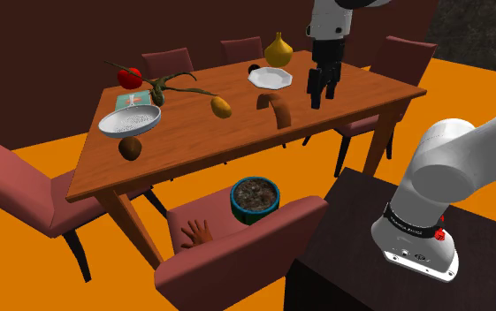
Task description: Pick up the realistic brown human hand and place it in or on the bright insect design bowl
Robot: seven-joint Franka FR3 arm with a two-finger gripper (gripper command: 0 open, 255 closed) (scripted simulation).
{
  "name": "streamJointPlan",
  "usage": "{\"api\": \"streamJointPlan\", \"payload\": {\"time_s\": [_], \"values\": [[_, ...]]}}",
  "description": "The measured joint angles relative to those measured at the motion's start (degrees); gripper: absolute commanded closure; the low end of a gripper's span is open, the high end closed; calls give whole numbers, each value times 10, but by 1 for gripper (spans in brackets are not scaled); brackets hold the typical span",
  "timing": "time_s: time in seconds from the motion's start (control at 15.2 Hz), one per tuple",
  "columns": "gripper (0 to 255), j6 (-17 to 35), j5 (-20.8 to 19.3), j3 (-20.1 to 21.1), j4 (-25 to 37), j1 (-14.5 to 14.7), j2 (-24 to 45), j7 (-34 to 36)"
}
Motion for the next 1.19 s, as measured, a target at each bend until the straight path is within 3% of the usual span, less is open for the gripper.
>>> {"api": "streamJointPlan", "payload": {"time_s": [0.46, 1.19], "values": [[0, 79, 32, 46, -49, 17, 26, 51], [0, 277, 86, 151, -81, 52, 180, 164]]}}
